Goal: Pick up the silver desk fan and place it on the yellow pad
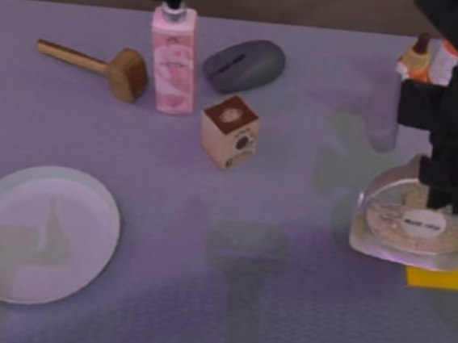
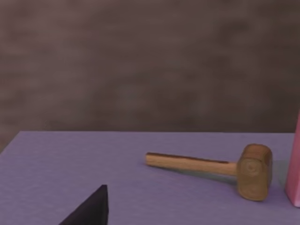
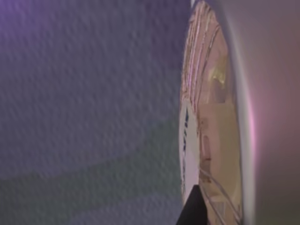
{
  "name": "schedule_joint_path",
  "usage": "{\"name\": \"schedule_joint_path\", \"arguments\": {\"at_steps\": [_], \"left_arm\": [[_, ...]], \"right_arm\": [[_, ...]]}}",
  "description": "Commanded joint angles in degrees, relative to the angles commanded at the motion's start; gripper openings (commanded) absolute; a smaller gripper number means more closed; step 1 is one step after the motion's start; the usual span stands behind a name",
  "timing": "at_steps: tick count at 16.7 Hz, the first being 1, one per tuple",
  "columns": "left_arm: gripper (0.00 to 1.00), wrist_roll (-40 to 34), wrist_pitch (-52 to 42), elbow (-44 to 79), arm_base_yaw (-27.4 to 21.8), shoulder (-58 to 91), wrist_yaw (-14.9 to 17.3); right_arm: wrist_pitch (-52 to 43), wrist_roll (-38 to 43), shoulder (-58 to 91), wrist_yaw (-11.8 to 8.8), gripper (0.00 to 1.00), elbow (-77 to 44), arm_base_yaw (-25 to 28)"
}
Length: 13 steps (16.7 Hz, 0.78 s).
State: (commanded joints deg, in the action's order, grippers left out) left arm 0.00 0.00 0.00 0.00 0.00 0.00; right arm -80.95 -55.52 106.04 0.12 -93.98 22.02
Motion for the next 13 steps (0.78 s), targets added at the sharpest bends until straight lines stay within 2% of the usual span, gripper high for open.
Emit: {"name": "schedule_joint_path", "arguments": {"at_steps": [3, 6, 8, 13], "left_arm": [[1.00, 0.0, 0.0, 0.0, 0.0, 0.0, 0.0], [1.00, 0.0, 0.0, 0.0, 0.0, 0.0, 0.0], [1.00, 0.0, 0.0, 0.0, 0.0, 0.0, 0.0], [1.00, 0.0, 0.0, 0.0, 0.0, 0.0, 0.0]], "right_arm": [[0.3, -13.6, -2.6, 0.0, 0.00, 2.4, -6.3], [0.9, -21.8, -4.8, -0.2, 0.00, 3.9, -10.9], [1.2, -24.2, -5.6, -0.3, 0.00, 4.4, -12.5], [1.1, -24.3, -5.5, -0.3, 0.00, 4.3, -12.4]]}}
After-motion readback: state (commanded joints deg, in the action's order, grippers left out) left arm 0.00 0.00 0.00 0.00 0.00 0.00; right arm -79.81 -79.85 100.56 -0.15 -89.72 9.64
